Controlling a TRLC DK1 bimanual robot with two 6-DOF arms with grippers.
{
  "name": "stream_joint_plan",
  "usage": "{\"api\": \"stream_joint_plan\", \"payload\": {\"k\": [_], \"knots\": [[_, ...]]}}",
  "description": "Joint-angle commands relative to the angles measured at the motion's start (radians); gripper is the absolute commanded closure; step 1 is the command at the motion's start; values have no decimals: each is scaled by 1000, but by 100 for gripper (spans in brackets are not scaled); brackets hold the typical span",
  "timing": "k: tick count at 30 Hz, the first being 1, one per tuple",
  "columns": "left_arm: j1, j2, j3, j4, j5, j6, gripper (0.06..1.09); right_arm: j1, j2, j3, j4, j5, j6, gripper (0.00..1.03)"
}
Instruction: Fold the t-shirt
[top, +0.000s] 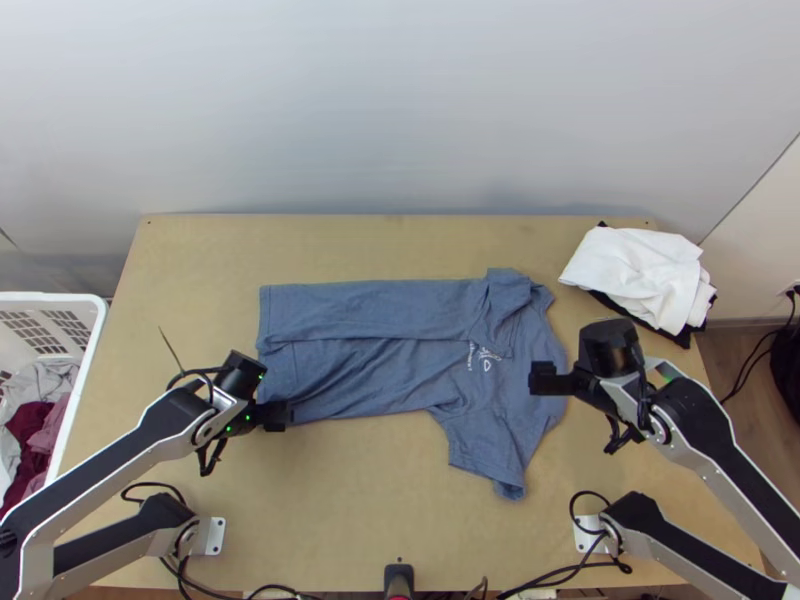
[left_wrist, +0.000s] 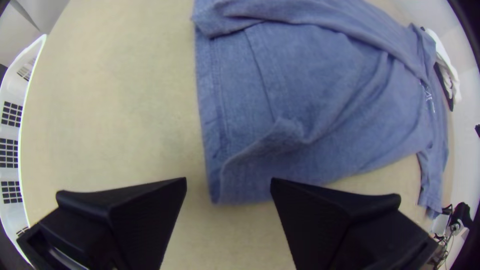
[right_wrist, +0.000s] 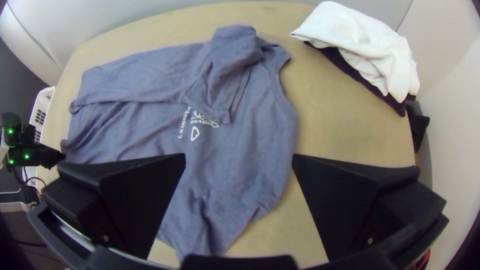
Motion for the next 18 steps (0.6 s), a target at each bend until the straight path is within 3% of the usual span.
{"api": "stream_joint_plan", "payload": {"k": [1, 3, 7, 12, 13, 16, 18], "knots": [[-21, 3, -36, 66, -9, -13, 34, 27, -31, -30, -50, -8, 4, 4], [-19, 8, -37, 77, -20, -13, 38, 35, -37, -38, -62, -24, 6, 4], [-1, 6, -45, 146, -80, -11, 73, 43, -38, -41, -67, -39, 9, 4], [1, 17, -45, 161, -87, -9, 78, 57, -37, -46, -70, -39, 6, 4], [1, 20, -45, 161, -87, -9, 81, 58, -37, -47, -70, -39, 6, 4], [-1, 20, -43, 161, -87, -6, 104, 63, -37, -55, -72, -40, 6, 4], [-1, 19, -43, 156, -87, -3, 104, 77, -38, -63, -79, -48, 4, 4]]}}
